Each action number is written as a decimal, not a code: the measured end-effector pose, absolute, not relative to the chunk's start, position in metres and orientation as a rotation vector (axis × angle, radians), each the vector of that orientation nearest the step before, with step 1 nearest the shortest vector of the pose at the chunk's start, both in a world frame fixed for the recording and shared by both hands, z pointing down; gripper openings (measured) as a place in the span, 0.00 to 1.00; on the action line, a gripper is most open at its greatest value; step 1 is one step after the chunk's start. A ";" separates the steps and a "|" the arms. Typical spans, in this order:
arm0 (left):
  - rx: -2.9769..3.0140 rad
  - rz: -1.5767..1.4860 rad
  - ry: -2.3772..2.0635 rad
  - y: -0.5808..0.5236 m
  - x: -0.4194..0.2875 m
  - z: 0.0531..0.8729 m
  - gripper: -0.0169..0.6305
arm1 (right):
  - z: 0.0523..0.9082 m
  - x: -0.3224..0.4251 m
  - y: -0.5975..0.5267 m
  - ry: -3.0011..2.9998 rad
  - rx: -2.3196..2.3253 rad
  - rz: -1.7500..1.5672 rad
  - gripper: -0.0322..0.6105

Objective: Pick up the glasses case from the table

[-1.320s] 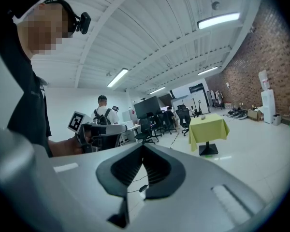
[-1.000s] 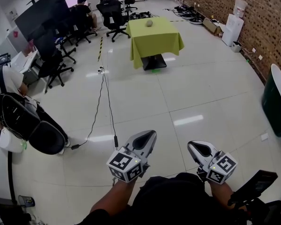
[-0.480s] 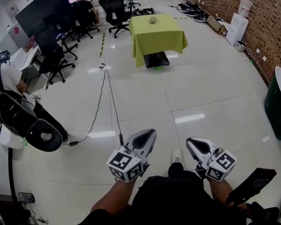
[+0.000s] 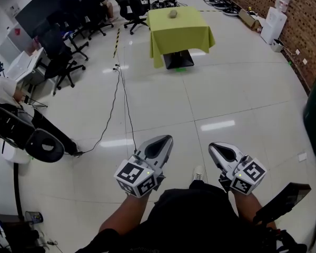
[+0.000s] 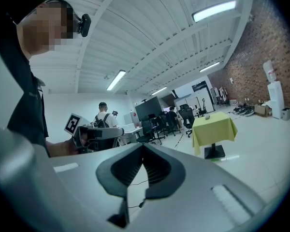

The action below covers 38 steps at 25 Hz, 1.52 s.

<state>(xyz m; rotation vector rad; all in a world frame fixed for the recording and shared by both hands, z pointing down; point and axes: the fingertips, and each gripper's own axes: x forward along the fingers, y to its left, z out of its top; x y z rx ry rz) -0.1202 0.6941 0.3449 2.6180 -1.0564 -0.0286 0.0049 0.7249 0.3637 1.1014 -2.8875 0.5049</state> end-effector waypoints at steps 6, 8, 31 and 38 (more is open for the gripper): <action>2.583 -0.037 -1.070 0.647 -0.096 0.340 0.04 | 0.359 0.030 0.677 -2.909 1.095 0.514 0.05; 2.586 -0.027 -1.071 0.634 -0.085 0.339 0.04 | 0.359 0.039 0.662 -2.912 1.088 0.529 0.05; 2.566 0.091 -1.169 0.528 0.012 0.344 0.04 | 0.379 0.138 0.548 -2.954 1.024 0.622 0.05; 2.537 0.118 -1.210 0.514 0.016 0.351 0.04 | 0.396 0.153 0.535 -2.939 1.023 0.682 0.05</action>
